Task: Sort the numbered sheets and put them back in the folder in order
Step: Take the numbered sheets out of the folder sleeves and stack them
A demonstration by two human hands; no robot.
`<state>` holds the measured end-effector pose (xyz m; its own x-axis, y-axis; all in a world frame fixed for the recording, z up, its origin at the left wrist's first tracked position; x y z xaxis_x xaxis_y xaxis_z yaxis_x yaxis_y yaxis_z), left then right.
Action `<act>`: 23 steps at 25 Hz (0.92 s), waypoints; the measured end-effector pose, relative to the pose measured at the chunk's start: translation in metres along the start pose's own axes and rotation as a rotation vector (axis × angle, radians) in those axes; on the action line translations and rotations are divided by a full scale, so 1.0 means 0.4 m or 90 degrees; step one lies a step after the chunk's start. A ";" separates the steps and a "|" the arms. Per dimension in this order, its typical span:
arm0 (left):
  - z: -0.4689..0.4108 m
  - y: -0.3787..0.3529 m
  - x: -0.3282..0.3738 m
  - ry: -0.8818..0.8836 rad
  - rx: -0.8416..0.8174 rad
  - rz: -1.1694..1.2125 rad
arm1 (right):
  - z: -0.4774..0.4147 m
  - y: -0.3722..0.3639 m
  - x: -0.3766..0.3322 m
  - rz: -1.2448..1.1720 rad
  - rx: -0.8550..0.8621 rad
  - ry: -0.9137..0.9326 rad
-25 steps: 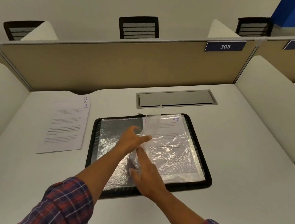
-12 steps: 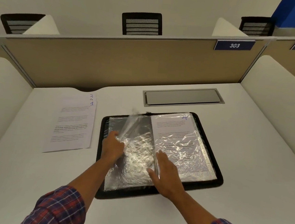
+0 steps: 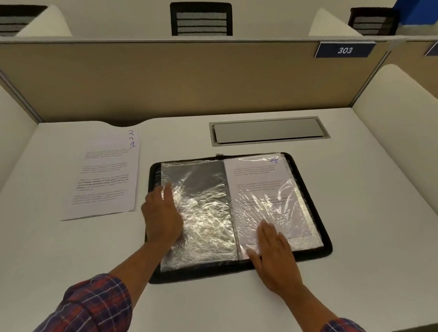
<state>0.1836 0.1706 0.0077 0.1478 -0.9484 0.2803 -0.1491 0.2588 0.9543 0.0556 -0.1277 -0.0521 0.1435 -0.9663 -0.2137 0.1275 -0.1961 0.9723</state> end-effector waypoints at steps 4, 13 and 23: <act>0.074 -0.038 0.158 -0.202 -0.073 0.094 | 0.035 -0.002 0.021 0.012 0.020 0.016; 0.312 -0.206 0.376 -0.443 -0.245 0.061 | 0.123 0.002 0.119 0.050 0.095 0.060; 0.284 -0.211 0.421 -0.381 -0.325 0.109 | 0.091 -0.008 0.170 -0.012 0.110 0.067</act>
<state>0.1101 -0.0317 -0.0372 -0.4076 -0.7873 0.4627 0.3652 0.3239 0.8728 0.0294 -0.1986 -0.0664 0.2452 -0.9414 -0.2318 -0.0384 -0.2483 0.9679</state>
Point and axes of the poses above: each hand's wrist, its own z-axis away from the middle knuckle, its own y-axis out of the back of the hand, x = y × z, the point moved 6 cm from there along -z, towards the middle knuckle, and after that the axes turned 6 degrees about y, right-handed, at the moved point
